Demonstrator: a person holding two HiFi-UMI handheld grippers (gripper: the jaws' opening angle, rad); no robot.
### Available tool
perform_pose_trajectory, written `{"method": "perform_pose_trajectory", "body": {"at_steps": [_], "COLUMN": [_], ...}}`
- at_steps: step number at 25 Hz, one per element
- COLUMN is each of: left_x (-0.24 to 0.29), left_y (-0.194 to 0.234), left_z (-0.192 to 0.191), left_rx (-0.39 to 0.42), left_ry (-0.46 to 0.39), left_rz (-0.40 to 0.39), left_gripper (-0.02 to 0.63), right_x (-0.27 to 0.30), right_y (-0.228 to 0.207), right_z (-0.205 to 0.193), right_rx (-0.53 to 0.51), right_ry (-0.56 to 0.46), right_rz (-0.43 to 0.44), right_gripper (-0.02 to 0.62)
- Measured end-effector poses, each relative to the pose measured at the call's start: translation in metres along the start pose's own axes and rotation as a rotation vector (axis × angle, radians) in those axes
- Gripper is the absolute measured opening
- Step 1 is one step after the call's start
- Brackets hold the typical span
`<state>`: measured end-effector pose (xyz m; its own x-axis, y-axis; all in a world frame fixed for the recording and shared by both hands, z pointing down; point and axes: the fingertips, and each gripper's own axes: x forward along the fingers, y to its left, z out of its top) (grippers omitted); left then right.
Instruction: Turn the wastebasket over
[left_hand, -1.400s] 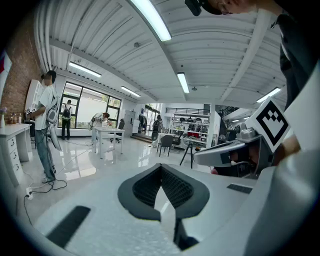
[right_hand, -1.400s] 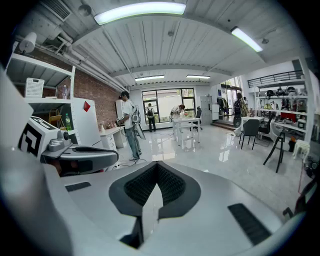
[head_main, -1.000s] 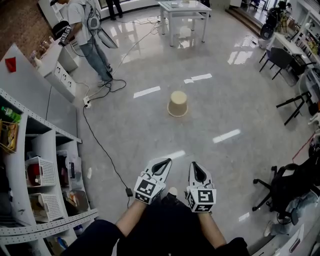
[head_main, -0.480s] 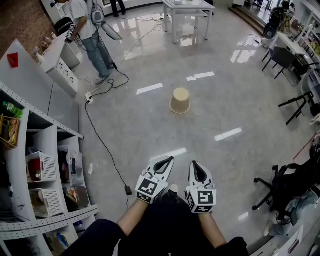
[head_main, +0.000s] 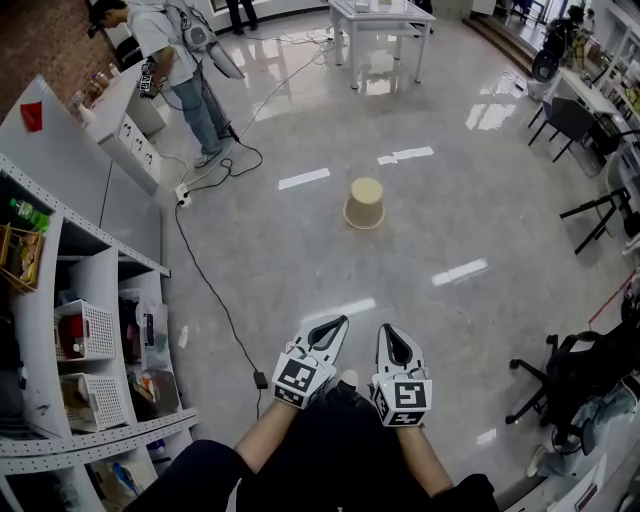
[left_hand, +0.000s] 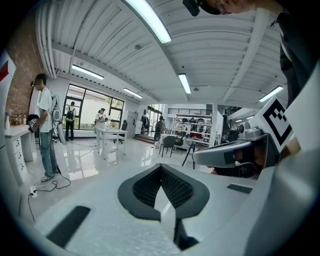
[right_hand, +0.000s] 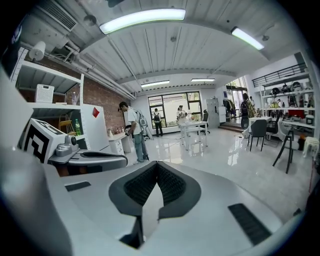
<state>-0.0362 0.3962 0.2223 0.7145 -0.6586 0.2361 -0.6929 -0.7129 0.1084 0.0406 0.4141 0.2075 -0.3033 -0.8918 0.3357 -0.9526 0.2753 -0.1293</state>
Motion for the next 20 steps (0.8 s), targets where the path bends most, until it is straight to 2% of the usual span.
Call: {"method": "perform_pose_trajectory", "body": {"at_steps": [20], "left_x": [-0.0038], "left_y": [0.0042], "left_z": [0.0024], "left_rx": [-0.006], "left_ry": [-0.013], "left_rz": [0.016], "left_gripper": [0.008], "right_x": [0.0033], "right_y": [0.0076], "right_z": [-0.0044], "right_rx": [0.014], "right_ry": [0.023], "right_rz": [0.027], "right_gripper": [0.011]}}
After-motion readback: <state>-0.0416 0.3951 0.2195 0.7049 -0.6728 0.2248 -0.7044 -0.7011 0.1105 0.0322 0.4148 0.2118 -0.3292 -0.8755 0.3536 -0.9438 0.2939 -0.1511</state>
